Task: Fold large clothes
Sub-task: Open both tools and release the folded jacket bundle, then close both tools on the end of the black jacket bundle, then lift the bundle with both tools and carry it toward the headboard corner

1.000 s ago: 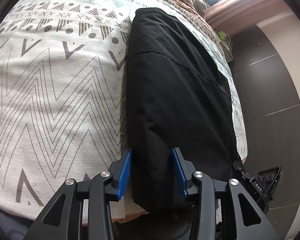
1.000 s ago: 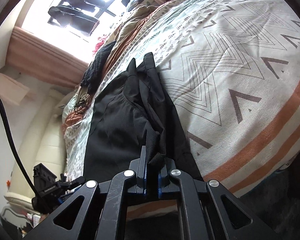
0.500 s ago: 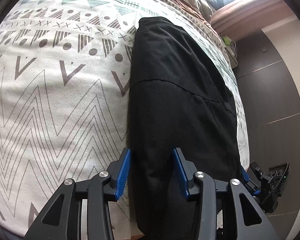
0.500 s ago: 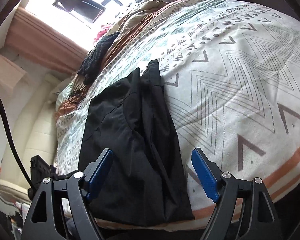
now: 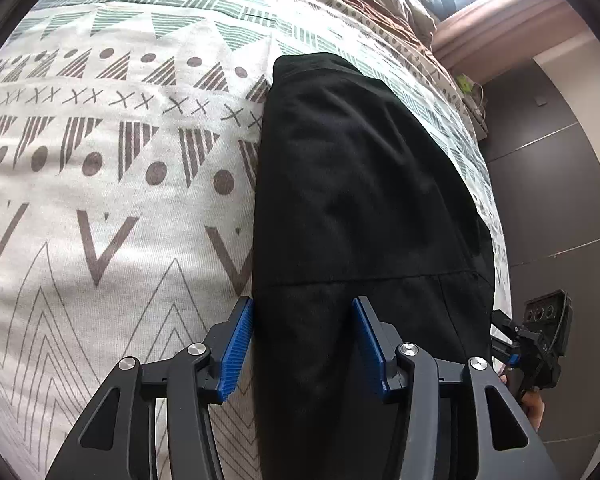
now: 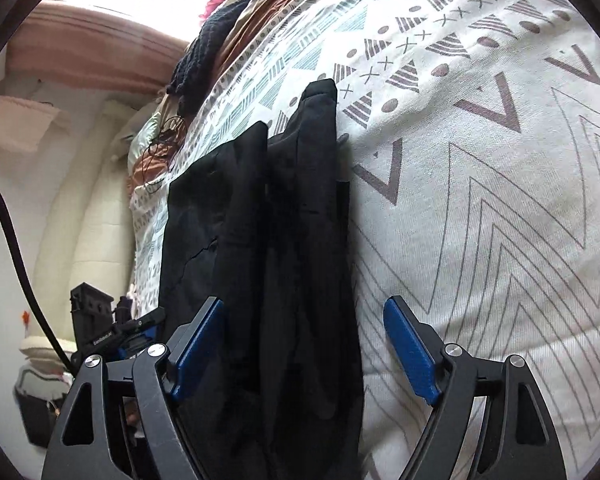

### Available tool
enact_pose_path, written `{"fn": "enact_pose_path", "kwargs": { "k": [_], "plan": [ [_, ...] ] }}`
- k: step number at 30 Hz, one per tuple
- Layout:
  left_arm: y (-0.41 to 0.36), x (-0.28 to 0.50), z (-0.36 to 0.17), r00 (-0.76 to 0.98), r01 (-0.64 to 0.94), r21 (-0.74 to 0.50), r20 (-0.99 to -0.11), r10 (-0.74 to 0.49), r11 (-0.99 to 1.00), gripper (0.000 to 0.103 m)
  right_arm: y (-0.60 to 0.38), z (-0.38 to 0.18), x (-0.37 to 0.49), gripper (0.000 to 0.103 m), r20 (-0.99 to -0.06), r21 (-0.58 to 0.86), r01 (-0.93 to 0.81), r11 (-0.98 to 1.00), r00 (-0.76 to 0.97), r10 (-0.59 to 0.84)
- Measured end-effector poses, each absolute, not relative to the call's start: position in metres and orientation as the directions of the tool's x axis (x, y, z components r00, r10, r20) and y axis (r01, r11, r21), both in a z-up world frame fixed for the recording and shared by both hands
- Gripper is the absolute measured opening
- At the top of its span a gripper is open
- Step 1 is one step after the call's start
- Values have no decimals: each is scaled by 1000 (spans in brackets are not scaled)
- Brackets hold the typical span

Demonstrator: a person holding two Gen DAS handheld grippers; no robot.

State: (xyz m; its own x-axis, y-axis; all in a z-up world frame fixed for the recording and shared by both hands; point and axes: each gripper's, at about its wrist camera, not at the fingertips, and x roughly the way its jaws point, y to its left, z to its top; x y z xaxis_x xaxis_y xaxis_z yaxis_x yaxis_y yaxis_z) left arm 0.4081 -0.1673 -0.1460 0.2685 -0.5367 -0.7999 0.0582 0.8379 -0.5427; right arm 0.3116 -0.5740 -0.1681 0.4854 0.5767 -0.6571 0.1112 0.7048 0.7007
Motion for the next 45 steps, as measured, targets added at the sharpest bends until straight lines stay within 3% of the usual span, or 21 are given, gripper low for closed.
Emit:
{"fn": "enact_pose_path", "kwargs": {
  "k": [9,18,19,21,26,32,45],
  "plan": [
    [-175,441,-146,290,59,-519,-808,-512,853,55,-566,-177,355,82,-598,763,52,645,435,673],
    [-190,476,-153,304,56,-484,-825,-476,873,55,-549,-185,397,78,-600,767,13,641,367,711],
    [-191,477,-153,307,53,-482,-825,-474,874,55,-548,-186,400,75,-606,764,18,645,361,709],
    [-190,476,-153,320,45,-480,-824,-468,876,53,-545,-190,406,39,-608,769,31,639,346,715],
    [-189,464,-143,369,47,-477,-808,-459,878,33,-536,-169,396,19,-608,751,-13,661,377,698],
    [-180,450,-115,411,69,-511,-768,-491,857,23,-518,-118,375,17,-619,694,-91,714,432,656],
    [-149,394,-31,527,147,-538,-667,-526,830,20,-466,-9,311,17,-564,611,-241,754,535,629]
  ]
}}
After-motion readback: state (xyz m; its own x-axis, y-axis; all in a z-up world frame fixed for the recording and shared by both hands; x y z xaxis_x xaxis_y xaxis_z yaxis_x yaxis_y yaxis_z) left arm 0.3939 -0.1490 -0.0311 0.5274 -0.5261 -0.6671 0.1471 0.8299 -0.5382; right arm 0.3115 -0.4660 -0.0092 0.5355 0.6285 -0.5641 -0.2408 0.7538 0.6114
